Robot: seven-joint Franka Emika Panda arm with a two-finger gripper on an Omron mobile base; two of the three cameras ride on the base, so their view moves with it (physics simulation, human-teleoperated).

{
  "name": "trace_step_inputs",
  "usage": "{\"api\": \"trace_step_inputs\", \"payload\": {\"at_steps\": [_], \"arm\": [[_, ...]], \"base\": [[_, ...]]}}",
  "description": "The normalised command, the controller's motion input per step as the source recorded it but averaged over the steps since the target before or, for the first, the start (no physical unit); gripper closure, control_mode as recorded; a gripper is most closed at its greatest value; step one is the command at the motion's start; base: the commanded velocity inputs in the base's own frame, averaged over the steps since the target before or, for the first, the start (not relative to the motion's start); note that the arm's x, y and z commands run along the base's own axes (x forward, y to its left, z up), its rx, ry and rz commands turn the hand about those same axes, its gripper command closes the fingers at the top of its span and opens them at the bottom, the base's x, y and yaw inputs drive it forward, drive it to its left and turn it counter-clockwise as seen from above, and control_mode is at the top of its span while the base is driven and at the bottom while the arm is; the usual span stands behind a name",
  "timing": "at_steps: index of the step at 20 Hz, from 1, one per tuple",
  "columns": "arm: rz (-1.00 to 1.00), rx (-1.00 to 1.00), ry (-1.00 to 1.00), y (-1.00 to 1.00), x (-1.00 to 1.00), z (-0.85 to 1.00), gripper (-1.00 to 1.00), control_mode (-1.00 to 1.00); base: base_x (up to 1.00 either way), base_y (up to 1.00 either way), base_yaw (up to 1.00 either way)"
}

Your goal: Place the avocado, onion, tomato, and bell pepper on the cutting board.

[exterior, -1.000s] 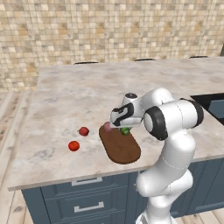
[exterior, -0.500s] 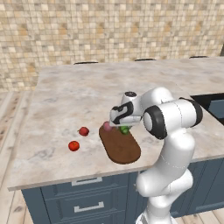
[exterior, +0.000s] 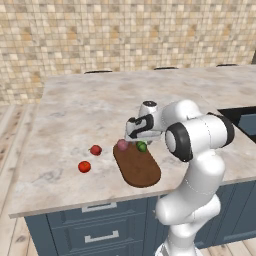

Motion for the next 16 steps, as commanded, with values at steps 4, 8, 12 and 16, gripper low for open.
{"api": "trace_step_inputs", "payload": {"at_steps": [4,8,12,16], "arm": [[0.0,0.0,0.0,0.0,-0.07,0.29,-1.0,-1.0],[0.0,0.0,0.0,0.0,-0.09,0.31,-1.0,-1.0],[0.0,0.0,-0.02,0.01,-0.18,0.42,-1.0,-1.0],[0.0,0.0,-0.05,0.15,-0.24,0.44,-1.0,-1.0]], "base": [[0.0,0.0,0.0],[0.0,0.0,0.0],[0.0,0.0,0.0],[0.0,0.0,0.0]]}}
